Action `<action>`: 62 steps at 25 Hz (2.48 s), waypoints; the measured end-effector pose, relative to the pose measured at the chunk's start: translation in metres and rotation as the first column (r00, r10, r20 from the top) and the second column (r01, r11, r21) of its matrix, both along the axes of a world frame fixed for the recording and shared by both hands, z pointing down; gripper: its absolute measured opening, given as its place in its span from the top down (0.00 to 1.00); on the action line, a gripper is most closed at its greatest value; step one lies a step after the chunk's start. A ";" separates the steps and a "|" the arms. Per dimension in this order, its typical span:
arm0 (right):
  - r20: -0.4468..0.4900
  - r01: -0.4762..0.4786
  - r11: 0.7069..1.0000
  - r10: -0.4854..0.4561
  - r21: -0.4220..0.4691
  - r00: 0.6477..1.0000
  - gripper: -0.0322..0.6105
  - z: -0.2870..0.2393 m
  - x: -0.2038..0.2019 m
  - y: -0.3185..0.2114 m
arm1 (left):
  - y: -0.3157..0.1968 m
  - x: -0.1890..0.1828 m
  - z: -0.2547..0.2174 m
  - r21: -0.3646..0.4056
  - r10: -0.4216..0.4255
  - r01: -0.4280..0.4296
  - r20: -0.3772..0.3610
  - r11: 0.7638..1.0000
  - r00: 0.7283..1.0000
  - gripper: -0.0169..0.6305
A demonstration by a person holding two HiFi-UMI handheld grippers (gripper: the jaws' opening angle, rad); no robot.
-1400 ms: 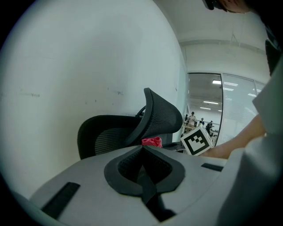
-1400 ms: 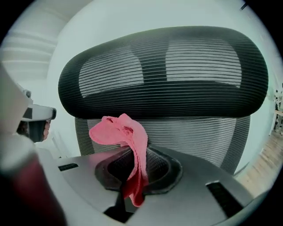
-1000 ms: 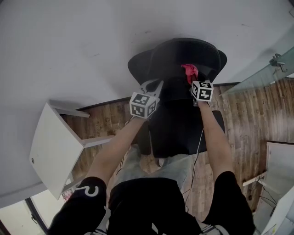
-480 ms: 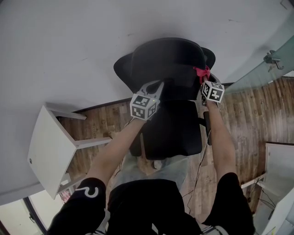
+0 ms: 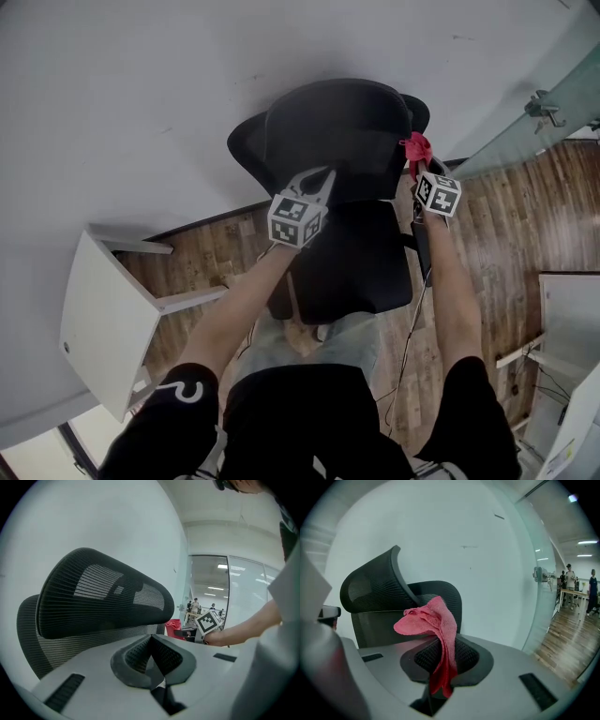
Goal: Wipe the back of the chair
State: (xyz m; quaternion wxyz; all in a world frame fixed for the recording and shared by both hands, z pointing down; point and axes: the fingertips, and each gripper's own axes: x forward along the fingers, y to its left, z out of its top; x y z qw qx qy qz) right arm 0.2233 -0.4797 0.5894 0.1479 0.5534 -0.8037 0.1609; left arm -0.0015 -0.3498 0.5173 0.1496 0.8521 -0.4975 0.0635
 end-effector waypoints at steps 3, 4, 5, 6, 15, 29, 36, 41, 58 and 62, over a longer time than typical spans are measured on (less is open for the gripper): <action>-0.015 0.013 1.000 -0.013 -0.007 1.000 0.84 -0.007 -0.019 0.026 | 0.011 -0.009 -0.005 0.001 0.034 -0.034 -0.006 0.999 0.999 0.94; -0.020 0.017 1.000 -0.017 -0.009 1.000 0.84 -0.008 -0.028 0.035 | 0.016 -0.014 -0.006 0.002 0.049 -0.049 0.001 0.999 0.999 0.94; -0.023 0.020 1.000 -0.020 -0.010 1.000 0.84 -0.010 -0.038 0.045 | 0.022 -0.019 -0.007 0.004 0.065 -0.065 0.012 0.998 0.998 0.94; -0.024 0.023 1.000 -0.023 -0.009 0.999 0.84 -0.012 -0.049 0.054 | 0.028 -0.026 -0.008 0.006 0.082 -0.082 0.022 0.997 0.996 0.94; 0.036 0.031 0.999 -0.031 0.013 0.999 0.84 -0.026 -0.172 0.111 | 0.066 -0.105 -0.006 0.000 0.173 -0.173 0.033 0.985 0.984 0.94; 0.043 0.120 0.992 -0.118 -0.047 0.992 0.84 0.012 -0.342 0.154 | 0.093 -0.248 0.018 -0.035 0.124 -0.123 0.012 0.992 0.992 0.94; 0.051 0.169 0.983 -0.165 -0.079 0.985 0.84 0.031 -0.397 0.158 | 0.098 -0.298 0.027 -0.053 0.077 -0.077 0.006 0.996 0.997 0.94; 0.051 0.183 0.979 -0.179 -0.091 0.982 0.84 0.046 -0.419 0.156 | 0.103 -0.319 0.034 -0.068 0.063 -0.062 0.008 0.996 0.998 0.94; 0.065 0.269 0.962 -0.266 -0.050 0.962 0.84 0.065 -0.418 0.135 | 0.090 -0.298 0.055 -0.084 0.003 0.000 0.034 0.996 0.999 0.94; 0.064 0.310 0.950 -0.306 -0.049 0.950 0.84 0.067 -0.407 0.126 | 0.086 -0.277 0.055 -0.077 -0.035 0.038 0.033 0.996 0.999 0.94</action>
